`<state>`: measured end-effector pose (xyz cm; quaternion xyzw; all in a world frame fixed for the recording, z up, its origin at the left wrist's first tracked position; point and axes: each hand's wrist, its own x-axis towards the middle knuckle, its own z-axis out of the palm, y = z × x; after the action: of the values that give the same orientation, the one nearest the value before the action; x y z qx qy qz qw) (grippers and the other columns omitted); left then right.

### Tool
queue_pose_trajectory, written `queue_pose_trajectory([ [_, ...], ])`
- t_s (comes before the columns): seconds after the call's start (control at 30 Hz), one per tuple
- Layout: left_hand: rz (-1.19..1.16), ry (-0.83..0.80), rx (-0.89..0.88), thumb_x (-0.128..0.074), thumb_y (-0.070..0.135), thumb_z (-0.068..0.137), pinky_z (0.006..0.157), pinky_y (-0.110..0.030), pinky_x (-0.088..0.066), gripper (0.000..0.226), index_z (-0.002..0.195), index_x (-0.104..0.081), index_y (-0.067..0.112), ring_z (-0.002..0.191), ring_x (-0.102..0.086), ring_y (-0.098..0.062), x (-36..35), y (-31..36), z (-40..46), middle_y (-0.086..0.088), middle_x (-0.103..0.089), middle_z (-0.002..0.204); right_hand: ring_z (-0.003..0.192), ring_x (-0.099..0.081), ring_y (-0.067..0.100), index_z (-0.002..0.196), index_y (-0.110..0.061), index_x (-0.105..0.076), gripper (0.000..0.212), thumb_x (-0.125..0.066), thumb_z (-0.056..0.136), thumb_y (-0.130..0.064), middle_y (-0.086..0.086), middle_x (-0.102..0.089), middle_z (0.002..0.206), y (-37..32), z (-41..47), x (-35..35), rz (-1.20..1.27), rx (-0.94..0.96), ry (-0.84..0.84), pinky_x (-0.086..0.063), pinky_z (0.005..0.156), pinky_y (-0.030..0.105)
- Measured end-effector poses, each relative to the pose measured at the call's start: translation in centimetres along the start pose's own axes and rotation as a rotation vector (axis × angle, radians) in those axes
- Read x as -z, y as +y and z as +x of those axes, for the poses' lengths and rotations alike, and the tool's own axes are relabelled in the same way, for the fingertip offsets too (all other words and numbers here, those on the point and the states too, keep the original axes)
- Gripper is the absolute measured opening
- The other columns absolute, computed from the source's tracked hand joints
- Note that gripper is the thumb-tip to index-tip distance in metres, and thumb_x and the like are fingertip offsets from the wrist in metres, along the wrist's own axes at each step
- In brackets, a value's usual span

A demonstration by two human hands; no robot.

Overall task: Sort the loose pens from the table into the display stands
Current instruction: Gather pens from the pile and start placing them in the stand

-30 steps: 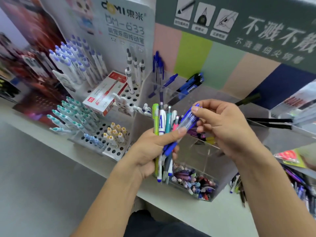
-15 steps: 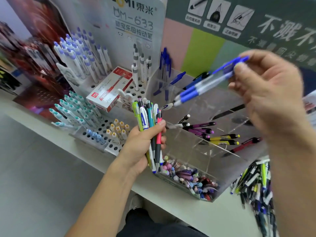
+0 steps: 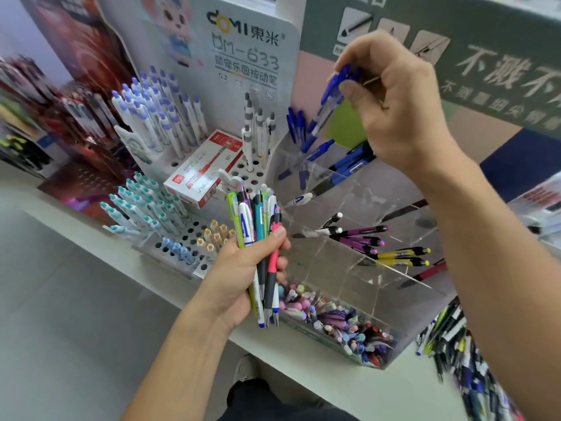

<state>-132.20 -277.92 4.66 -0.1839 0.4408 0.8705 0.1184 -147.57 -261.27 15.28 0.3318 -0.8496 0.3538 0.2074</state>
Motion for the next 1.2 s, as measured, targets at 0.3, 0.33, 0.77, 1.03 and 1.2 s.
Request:
queue_pose_trajectory([
  [0.3, -0.012, -0.007, 0.009, -0.070, 0.015, 0.081, 0.045, -0.021, -0.047, 0.019, 0.097, -0.063, 0.009, 0.052, -0.053, -0.012, -0.2, -0.3, -0.4, -0.006, -0.061, 0.074, 0.097, -0.068, 0.019, 0.107, -0.004, -0.061, 0.017, -0.060, 0.093, 0.006, 0.008, -0.070, 0.102, 1.0, -2.3, -0.7, 0.120, -0.086, -0.080, -0.056, 0.090, 0.038],
  [0.33, -0.014, -0.005, 0.011, -0.070, 0.015, 0.081, 0.045, -0.021, -0.048, 0.019, 0.097, -0.063, 0.009, 0.052, -0.053, -0.012, -0.3, -0.4, -0.4, -0.006, -0.061, 0.074, 0.096, -0.068, 0.020, 0.106, -0.004, -0.062, 0.016, -0.060, 0.093, 0.005, 0.007, -0.070, 0.102, 0.9, -2.3, -0.8, 0.118, -0.090, -0.099, -0.056, 0.089, 0.036],
  [0.77, 0.071, 0.085, 0.024, -0.075, 0.006, 0.081, 0.050, -0.023, -0.055, 0.021, 0.100, -0.065, 0.006, 0.057, -0.063, -0.013, 0.4, -0.9, -1.0, -0.003, -0.065, 0.069, 0.090, -0.059, 0.024, 0.106, -0.013, -0.067, 0.018, -0.072, 0.089, -0.016, 0.004, -0.067, 0.099, -1.0, -0.2, -5.7, -0.251, -0.280, -0.278, -0.050, 0.083, 0.036],
  [1.03, 0.203, -0.097, 0.066, -0.076, 0.013, 0.074, 0.046, -0.022, -0.051, 0.024, 0.093, -0.065, 0.005, 0.053, -0.060, -0.014, 1.0, -1.5, -1.7, -0.009, -0.067, 0.074, 0.059, -0.056, 0.000, 0.090, -0.020, -0.077, 0.023, -0.075, 0.086, -0.042, -0.011, -0.071, 0.073, -4.2, -10.1, -3.4, 0.138, -0.612, -0.403, -0.044, 0.058, 0.019],
  [1.2, 0.267, -0.193, 0.120, -0.074, 0.012, 0.074, 0.045, -0.022, -0.048, 0.021, 0.090, -0.063, 0.004, 0.052, -0.057, -0.014, -0.6, -2.3, -1.8, -0.009, -0.066, 0.073, 0.053, -0.040, 0.008, 0.087, -0.006, -0.079, 0.015, -0.075, 0.086, -0.021, -0.002, -0.060, 0.061, -2.6, -13.5, -3.1, 0.703, -0.959, -0.406, -0.034, 0.048, 0.017],
])
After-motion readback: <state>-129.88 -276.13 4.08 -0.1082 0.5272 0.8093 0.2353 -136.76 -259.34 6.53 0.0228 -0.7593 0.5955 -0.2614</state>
